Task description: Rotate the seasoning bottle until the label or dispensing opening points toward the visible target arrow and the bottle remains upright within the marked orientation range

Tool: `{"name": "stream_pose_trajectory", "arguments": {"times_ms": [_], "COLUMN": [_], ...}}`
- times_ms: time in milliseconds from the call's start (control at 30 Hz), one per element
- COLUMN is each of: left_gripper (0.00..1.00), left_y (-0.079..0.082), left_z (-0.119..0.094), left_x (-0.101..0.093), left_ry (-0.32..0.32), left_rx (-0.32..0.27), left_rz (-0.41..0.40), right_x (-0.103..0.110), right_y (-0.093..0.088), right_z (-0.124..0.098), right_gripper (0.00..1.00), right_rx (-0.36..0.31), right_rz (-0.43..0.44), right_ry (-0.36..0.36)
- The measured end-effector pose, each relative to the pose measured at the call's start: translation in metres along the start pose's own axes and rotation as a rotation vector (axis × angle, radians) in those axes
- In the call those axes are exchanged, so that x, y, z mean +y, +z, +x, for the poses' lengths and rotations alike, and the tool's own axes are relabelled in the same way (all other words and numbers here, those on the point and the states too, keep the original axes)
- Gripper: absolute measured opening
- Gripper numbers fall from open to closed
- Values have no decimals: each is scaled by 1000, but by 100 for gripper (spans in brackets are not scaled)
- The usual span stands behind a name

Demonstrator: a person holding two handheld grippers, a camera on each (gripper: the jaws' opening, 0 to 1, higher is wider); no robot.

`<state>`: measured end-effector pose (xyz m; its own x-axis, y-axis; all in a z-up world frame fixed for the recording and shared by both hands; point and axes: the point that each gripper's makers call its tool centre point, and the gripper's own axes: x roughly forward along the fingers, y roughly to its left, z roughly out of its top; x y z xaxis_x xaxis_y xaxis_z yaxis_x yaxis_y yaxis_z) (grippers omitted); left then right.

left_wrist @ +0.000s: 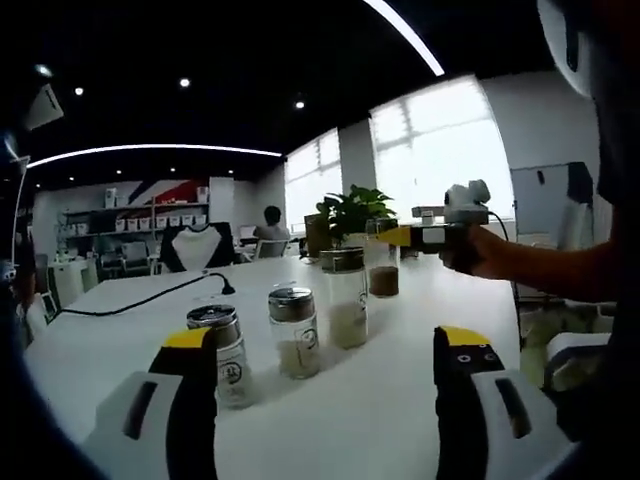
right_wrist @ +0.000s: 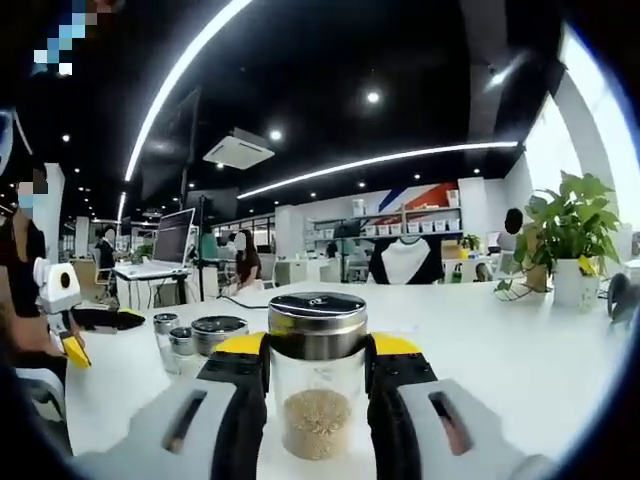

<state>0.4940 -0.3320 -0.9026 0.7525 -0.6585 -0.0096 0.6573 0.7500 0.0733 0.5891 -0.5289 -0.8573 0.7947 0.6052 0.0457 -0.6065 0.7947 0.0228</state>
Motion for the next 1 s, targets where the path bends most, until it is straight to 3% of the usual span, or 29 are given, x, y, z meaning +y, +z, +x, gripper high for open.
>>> {"name": "stream_pose_trajectory", "arguments": {"times_ms": [233, 467, 500, 600, 767, 1000], "left_gripper": [95, 90, 87, 85, 76, 72], "left_y": [4, -1, 1, 1, -11, -2], "left_z": [8, 17, 19, 23, 27, 29], "left_x": [-15, -33, -34, -41, -51, -52], "left_ry": [-63, -141, -139, -177, -230, -245], "left_rx": [-25, -6, -25, -27, 42, -36], "left_rz": [-33, 19, 28, -27, -103, -89], "right_x": [22, 51, 57, 72, 96, 129], "right_y": [-9, -12, -12, -12, -10, -9], "right_z": [-19, -27, -27, -26, -24, -18], "right_gripper": [35, 35, 35, 35, 35, 35], "right_rx": [8, 1, -2, -5, -9, -9], "right_rz": [22, 39, 44, 54, 52, 43], "right_ry": [63, 159, 177, 221, 298, 395]}}
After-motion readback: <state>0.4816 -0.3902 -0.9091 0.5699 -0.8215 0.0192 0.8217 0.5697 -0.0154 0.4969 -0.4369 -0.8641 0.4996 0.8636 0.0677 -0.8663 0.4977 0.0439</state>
